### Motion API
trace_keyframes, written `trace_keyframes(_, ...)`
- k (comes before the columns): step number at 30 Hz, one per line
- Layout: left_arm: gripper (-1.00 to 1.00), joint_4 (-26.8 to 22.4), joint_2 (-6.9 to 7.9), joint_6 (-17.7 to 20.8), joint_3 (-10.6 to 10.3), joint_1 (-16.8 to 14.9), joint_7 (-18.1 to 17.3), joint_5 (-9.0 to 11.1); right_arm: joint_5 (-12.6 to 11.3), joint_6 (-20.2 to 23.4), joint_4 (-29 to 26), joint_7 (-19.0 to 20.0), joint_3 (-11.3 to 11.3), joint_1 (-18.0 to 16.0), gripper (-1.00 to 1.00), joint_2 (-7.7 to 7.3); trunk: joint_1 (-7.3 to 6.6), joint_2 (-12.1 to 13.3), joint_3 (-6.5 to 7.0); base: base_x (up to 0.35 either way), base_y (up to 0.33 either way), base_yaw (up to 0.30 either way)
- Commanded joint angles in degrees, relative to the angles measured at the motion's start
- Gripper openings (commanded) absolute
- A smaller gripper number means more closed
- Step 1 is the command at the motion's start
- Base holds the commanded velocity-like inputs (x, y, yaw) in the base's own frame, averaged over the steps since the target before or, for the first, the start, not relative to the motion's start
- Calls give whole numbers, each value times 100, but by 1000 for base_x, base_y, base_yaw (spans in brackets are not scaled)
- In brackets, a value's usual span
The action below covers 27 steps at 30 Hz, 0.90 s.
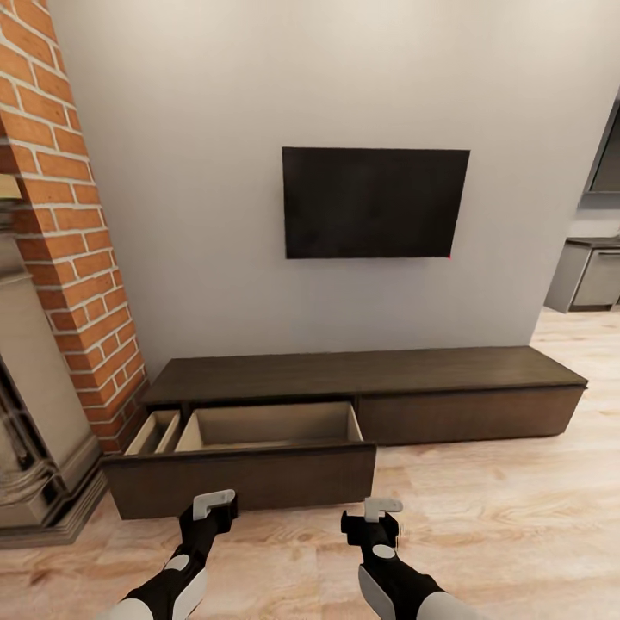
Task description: Place each of the two pumpkins and all three candles from the living room inside a cabinet in the living room (use any cabinet), then make sure every cabinet is closed, and position the cauldron so it is next to a table in the living room.
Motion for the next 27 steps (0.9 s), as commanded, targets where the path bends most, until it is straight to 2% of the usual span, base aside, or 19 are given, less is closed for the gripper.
trace_keyframes(1,100,6,0,-19,-49,-6,40,25,-60,-26,2,-26,50,-4,100,-2,22,-44,-24,0,0,277)
trace_keyframes(8,100,7,0,-19,-49,-5,40,19,-58,-26,2,-26,50,-4,100,-3,176,-325,-150,0,0,217)
trace_keyframes(19,100,7,28,-32,-59,-1,34,-22,-70,-59,-33,-26,28,-4,100,-39,417,-766,-347,0,0,24)
trace_keyframes(23,100,2,49,-49,-68,0,32,-32,-87,-459,-106,-12,16,73,100,-67,505,-927,-419,0,0,1)
trace_keyframes(27,100,11,53,-174,-103,0,31,-42,-110,-742,-462,373,-7,273,100,-101,593,-1087,-491,0,0,0)
